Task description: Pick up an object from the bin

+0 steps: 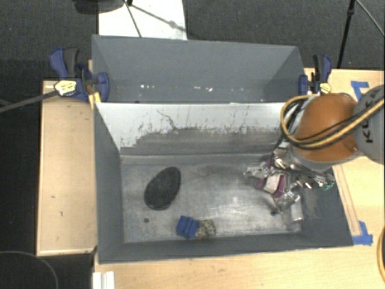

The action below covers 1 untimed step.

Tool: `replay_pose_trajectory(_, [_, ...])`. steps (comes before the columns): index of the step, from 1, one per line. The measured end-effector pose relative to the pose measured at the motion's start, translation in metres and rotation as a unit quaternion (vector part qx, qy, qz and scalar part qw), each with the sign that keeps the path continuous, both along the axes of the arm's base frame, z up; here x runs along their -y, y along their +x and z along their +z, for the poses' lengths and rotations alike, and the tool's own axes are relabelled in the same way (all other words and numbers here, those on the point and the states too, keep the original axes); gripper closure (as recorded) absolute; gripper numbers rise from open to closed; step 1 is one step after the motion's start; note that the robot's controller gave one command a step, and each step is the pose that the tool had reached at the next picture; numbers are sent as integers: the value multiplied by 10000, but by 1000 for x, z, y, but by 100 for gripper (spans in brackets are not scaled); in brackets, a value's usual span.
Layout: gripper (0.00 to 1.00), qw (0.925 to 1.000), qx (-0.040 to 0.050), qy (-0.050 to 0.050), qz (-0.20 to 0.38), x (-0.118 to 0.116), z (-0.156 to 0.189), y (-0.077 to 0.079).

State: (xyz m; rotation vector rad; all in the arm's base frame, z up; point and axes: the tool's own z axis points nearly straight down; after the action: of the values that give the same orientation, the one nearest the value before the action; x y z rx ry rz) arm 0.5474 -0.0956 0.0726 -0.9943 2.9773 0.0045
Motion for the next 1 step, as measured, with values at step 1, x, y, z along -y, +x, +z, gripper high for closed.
replay_pose_trajectory(1, [0,10000,0,58,59,36,26,22])
